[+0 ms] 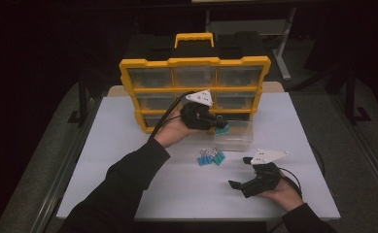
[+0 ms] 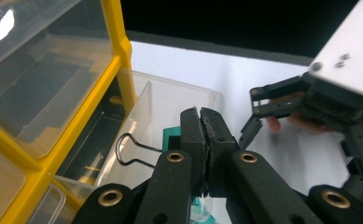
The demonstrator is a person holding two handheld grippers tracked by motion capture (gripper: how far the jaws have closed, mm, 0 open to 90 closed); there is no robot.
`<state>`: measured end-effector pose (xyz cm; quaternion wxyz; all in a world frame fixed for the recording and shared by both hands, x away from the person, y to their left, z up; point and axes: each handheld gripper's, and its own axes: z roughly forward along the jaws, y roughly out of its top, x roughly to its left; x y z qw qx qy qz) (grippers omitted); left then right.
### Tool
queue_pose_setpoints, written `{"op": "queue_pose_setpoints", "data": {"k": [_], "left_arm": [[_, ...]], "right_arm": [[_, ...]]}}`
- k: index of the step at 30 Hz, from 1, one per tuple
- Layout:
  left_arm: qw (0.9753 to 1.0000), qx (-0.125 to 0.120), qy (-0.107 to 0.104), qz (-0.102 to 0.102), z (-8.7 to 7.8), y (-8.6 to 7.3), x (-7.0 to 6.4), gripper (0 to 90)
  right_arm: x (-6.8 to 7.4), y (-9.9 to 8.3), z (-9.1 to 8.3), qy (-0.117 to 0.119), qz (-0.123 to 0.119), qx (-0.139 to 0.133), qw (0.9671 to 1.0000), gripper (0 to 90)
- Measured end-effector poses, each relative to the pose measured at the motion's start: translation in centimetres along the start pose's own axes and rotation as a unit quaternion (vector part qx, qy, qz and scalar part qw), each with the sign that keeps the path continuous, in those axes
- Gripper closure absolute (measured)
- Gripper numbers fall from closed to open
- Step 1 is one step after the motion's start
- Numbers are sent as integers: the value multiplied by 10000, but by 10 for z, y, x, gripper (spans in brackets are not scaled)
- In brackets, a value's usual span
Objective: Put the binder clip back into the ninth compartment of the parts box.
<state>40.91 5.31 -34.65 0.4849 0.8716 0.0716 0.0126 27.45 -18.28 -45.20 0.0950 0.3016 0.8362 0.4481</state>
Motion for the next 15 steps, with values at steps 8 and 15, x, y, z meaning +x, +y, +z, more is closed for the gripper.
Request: {"op": "queue_pose_setpoints", "data": {"k": [8, 15], "left_arm": [[9997, 243, -21, -35, 16, -5, 6, 887], [9992, 375, -107, -122, 27, -12, 9, 876]], "right_arm": [[1, 0, 0, 7, -10, -11, 10000, 0], [1, 0, -1, 17, -25, -20, 10000, 0]]}}
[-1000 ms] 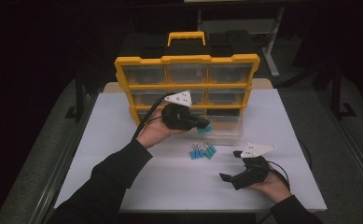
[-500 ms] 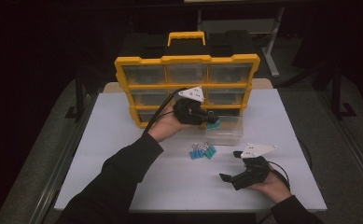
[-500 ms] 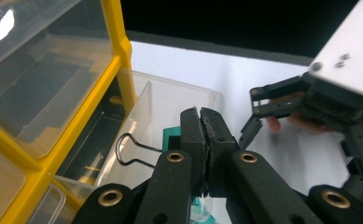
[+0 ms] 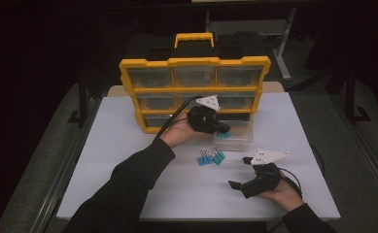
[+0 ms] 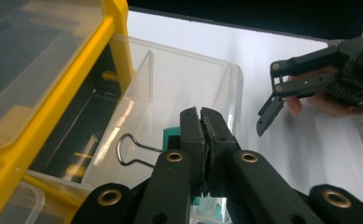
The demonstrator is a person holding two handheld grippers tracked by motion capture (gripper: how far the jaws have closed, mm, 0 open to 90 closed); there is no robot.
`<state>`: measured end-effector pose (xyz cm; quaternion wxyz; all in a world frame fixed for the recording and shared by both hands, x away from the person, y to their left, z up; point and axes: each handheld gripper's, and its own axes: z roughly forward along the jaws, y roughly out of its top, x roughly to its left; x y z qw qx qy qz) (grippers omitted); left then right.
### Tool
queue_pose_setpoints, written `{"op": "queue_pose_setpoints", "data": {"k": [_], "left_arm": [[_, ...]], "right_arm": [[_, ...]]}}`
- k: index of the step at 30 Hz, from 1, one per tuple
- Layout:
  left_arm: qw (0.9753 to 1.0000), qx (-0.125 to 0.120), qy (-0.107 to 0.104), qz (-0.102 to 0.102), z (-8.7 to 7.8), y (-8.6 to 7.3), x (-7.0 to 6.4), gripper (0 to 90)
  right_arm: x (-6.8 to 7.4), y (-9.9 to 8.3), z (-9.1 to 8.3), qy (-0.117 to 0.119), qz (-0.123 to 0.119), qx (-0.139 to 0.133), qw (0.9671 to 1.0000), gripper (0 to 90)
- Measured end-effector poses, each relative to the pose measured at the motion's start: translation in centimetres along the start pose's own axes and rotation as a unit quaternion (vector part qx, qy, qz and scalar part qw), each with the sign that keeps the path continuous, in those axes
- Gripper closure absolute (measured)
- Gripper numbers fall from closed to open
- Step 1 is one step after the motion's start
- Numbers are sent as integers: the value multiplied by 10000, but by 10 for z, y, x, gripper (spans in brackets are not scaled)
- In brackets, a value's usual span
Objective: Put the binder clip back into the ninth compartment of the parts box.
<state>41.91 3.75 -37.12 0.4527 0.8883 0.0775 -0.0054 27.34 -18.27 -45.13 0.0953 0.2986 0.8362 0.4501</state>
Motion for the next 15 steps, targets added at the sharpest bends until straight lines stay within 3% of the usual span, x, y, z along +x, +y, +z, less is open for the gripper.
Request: {"op": "queue_pose_setpoints", "data": {"k": [12, 15], "left_arm": [[9994, -276, 64, -179, -20, 0, 3, 634], [9991, -332, 84, -239, -25, -2, 3, 608]], "right_arm": [[0, 0, 0, -7, 5, -2, 10000, 0], [0, 0, 0, -9, 7, -4, 10000, 0]]}}
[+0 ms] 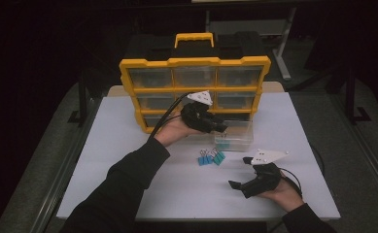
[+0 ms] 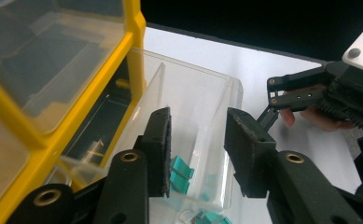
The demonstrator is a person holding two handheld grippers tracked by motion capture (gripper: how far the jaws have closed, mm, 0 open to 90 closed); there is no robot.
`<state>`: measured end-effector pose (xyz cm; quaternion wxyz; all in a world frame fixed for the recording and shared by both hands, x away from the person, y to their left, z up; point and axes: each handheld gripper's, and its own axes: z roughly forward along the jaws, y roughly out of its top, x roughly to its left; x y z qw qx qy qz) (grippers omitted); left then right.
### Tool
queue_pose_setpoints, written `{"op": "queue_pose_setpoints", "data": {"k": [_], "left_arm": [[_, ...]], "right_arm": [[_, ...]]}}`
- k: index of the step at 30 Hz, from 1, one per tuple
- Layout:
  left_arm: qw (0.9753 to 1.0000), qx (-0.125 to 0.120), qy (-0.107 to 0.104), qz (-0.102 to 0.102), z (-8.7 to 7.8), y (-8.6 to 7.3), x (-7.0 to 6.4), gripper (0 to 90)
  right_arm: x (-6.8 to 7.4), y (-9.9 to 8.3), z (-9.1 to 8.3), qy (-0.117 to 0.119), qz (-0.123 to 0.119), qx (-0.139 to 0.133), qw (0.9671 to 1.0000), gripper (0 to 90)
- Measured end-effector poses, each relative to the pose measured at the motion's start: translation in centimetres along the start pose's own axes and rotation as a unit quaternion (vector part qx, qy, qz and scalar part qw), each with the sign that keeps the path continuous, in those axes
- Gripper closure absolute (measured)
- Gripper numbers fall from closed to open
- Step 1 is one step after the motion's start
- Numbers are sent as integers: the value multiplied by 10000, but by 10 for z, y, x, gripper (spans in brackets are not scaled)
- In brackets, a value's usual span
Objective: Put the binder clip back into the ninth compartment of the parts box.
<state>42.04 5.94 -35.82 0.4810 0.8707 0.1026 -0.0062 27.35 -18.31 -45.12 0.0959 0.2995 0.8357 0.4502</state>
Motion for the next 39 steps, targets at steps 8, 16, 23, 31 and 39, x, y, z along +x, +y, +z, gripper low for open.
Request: {"op": "queue_pose_setpoints", "data": {"k": [8, 16, 23, 31, 39], "left_arm": [[9999, -67, 34, -114, -16, -9, -1, 503], [9998, -46, 125, -153, -21, -26, -4, 426], [9996, -14, 148, -234, -21, -42, -7, 343], [9994, -19, 120, -337, -17, -58, -10, 260], [9990, 10, 39, -437, -10, -74, -13, 245]], "right_arm": [[0, 0, 0, -10, 14, -14, 10000, 0], [-1, 0, 0, -20, 32, -18, 10000, 0], [-1, 0, 0, -19, 24, -12, 10000, 0], [-1, 0, 0, -27, 39, -12, 10000, 0], [-1, 0, 0, -34, 50, -3, 10000, 0]]}}
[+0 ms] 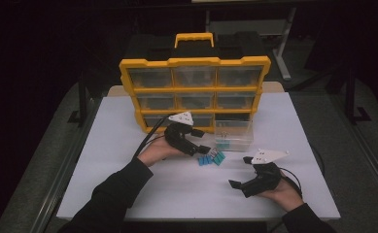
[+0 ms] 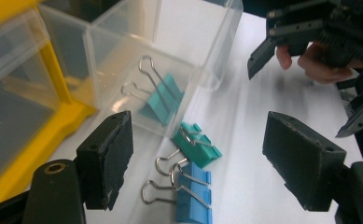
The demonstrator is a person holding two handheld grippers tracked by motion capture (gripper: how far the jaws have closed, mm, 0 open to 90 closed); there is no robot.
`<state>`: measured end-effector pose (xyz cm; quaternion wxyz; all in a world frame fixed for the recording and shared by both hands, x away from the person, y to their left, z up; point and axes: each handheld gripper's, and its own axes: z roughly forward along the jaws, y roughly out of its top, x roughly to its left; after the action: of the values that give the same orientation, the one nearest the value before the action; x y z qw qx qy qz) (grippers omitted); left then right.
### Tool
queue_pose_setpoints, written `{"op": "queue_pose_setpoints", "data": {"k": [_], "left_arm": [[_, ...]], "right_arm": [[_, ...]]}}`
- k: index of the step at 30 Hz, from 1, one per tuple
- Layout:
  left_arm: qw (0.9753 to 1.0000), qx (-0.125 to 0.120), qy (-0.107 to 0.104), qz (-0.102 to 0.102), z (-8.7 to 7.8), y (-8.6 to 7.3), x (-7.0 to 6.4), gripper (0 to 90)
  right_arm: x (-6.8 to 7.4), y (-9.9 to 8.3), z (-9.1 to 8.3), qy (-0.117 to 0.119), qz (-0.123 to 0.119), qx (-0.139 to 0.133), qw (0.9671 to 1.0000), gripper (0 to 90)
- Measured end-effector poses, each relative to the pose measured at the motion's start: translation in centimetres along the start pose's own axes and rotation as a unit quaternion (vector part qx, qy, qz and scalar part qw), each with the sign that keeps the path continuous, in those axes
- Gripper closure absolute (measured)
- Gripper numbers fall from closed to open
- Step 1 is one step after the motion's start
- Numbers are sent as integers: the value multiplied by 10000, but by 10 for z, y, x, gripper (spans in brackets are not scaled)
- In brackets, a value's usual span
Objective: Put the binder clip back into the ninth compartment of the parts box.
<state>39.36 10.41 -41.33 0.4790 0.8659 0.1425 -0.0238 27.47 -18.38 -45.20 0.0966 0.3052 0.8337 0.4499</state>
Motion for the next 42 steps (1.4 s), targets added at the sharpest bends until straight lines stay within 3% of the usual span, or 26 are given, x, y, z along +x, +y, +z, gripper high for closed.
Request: {"op": "queue_pose_setpoints", "data": {"k": [7, 15, 29, 42], "left_arm": [[10000, 33, -30, -21, 12, -19, 0, 265], [9998, 161, -28, -59, 21, -28, 1, 312], [9995, 285, -41, -141, 32, -37, 2, 560], [9994, 290, -49, -176, 31, -40, 5, 715]], "right_arm": [[0, 0, 0, 0, -9, 5, 10000, 0], [1, 0, 0, 0, -17, 11, 10000, 0], [1, 0, 1, 5, -42, 31, 10000, 0], [1, 0, 0, 4, -40, 25, 10000, 0]]}}
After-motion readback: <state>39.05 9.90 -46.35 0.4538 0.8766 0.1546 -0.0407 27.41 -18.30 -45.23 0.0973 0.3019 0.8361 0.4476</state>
